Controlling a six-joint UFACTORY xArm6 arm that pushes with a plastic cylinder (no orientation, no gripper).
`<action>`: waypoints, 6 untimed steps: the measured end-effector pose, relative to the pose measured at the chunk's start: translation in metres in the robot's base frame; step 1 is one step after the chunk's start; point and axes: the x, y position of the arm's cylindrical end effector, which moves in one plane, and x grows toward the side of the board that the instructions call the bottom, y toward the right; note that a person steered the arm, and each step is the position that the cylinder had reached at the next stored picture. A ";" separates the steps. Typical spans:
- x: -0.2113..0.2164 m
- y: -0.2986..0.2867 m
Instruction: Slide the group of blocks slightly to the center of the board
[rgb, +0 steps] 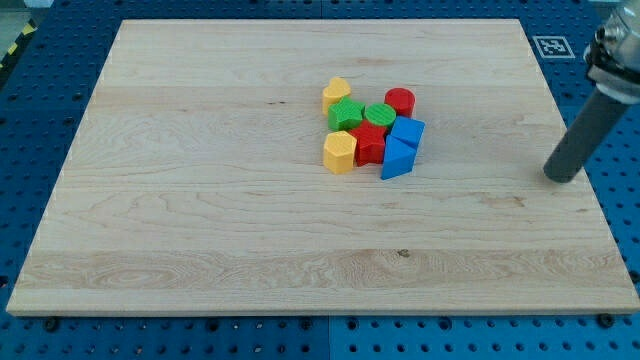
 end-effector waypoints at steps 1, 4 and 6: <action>-0.003 0.000; -0.033 -0.071; -0.033 -0.132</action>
